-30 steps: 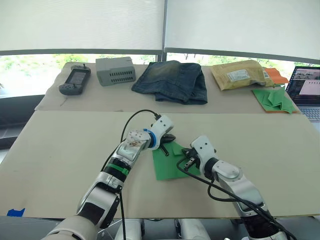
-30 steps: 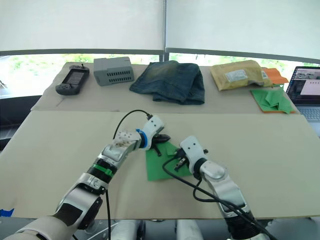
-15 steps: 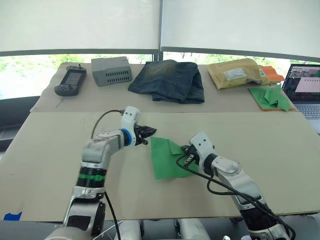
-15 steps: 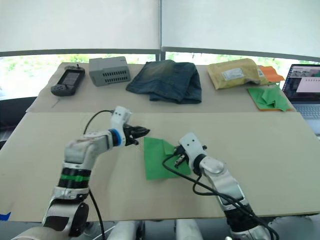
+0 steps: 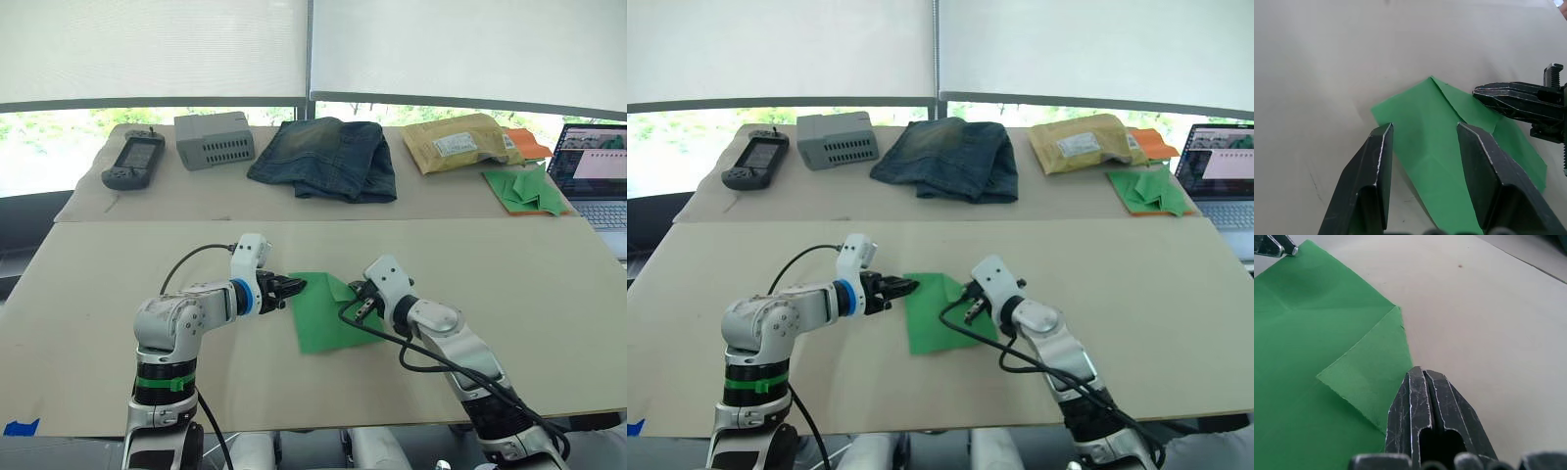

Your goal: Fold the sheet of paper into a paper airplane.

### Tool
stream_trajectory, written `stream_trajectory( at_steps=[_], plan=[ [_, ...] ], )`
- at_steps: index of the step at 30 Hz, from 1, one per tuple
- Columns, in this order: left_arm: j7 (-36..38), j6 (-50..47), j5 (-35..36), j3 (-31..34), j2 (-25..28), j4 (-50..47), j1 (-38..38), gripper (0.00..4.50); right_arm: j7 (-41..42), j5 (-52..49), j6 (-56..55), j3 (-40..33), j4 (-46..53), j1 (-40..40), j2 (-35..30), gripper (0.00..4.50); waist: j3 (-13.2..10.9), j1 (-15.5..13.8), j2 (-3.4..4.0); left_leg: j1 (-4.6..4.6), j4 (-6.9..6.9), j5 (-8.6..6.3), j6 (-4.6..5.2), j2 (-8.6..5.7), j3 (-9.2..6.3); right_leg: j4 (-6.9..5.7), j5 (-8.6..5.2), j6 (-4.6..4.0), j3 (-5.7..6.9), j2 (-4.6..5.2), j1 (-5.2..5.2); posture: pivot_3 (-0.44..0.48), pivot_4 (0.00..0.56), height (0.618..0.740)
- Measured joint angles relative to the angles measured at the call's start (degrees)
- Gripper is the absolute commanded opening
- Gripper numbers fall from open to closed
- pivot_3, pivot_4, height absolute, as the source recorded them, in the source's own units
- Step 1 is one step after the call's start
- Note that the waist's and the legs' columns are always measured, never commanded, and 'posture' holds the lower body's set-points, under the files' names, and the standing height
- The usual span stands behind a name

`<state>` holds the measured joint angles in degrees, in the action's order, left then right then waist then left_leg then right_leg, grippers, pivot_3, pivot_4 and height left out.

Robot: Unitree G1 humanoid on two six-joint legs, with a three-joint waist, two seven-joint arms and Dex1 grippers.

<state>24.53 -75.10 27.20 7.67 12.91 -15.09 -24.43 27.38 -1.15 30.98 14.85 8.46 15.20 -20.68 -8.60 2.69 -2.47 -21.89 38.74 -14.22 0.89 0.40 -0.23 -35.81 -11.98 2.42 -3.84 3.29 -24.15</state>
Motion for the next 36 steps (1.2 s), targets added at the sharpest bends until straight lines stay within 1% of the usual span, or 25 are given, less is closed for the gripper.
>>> stream_trajectory(
  at_steps=[2,5,9,12,15,32,34,36],
  plan=[
    [-0.86,0.06,0.02,0.02,-0.54,0.00,0.00,0.71,0.04,0.16,-0.07,0.01,-0.02,-0.01,0.00,0.00,0.00,-0.01,0.00,-0.01,0.00,0.00,0.00,0.00,0.00,0.00,0.00,-0.01,0.00,0.00,0.00,0.000,0.150,0.728],
    [-1.71,0.04,0.26,0.81,-1.16,0.05,-0.02,0.71,0.07,0.31,-0.09,0.03,0.00,-0.01,0.02,0.00,0.00,-0.01,0.00,-0.01,0.00,0.00,0.00,0.00,0.00,0.00,0.00,-0.01,0.00,0.00,-0.01,0.000,0.150,0.728],
    [-3.10,-0.30,2.04,4.95,-1.56,0.35,-0.91,0.71,0.07,0.42,-0.20,0.04,0.02,-0.08,0.02,0.00,0.00,-0.03,0.00,-0.02,0.00,0.00,0.00,0.00,0.00,0.00,0.00,-0.01,0.00,0.00,-0.01,0.000,0.150,0.728],
    [-3.57,-1.32,3.09,6.61,-1.63,0.27,-1.76,0.71,0.06,0.50,-0.33,0.04,-0.01,-0.12,0.02,0.00,0.00,-0.03,0.00,-0.01,0.00,0.00,0.00,-0.02,0.01,0.02,0.00,-0.01,0.00,0.01,0.00,0.000,0.150,0.728],
    [-4.03,-2.59,4.46,6.75,-2.32,0.24,-1.75,0.71,0.06,0.51,-0.41,0.06,-0.08,-0.08,0.05,0.00,0.00,-0.02,-0.01,-0.02,0.00,0.00,0.00,-0.02,0.01,0.01,0.00,-0.01,0.00,0.00,-0.01,0.000,0.150,0.728],
    [-5.86,-2.42,4.53,4.80,-2.38,0.28,-0.11,0.71,0.04,0.91,-0.42,0.18,-0.11,0.01,0.26,0.00,-0.01,0.00,-0.01,-0.01,-0.04,0.00,-0.01,-0.01,0.01,0.02,-0.01,-0.02,-0.01,-0.01,-0.03,0.000,0.150,0.728],
    [-5.91,-2.43,4.63,5.23,-2.36,0.29,-0.11,1.24,0.04,0.95,-0.42,0.18,-0.09,0.00,0.30,0.00,-0.01,0.03,-0.01,-0.01,-0.04,-0.01,-0.01,-0.01,0.01,0.02,-0.02,-0.03,-0.01,-0.01,-0.03,0.000,0.150,0.728],
    [-5.99,-2.44,4.91,6.31,-2.33,0.28,-0.12,1.87,0.04,0.97,-0.44,0.19,-0.10,-0.01,0.35,0.00,-0.01,0.04,-0.01,-0.01,-0.05,0.00,-0.01,-0.01,0.01,0.02,-0.02,-0.03,-0.01,-0.01,-0.03,0.000,0.150,0.728]
  ],
)
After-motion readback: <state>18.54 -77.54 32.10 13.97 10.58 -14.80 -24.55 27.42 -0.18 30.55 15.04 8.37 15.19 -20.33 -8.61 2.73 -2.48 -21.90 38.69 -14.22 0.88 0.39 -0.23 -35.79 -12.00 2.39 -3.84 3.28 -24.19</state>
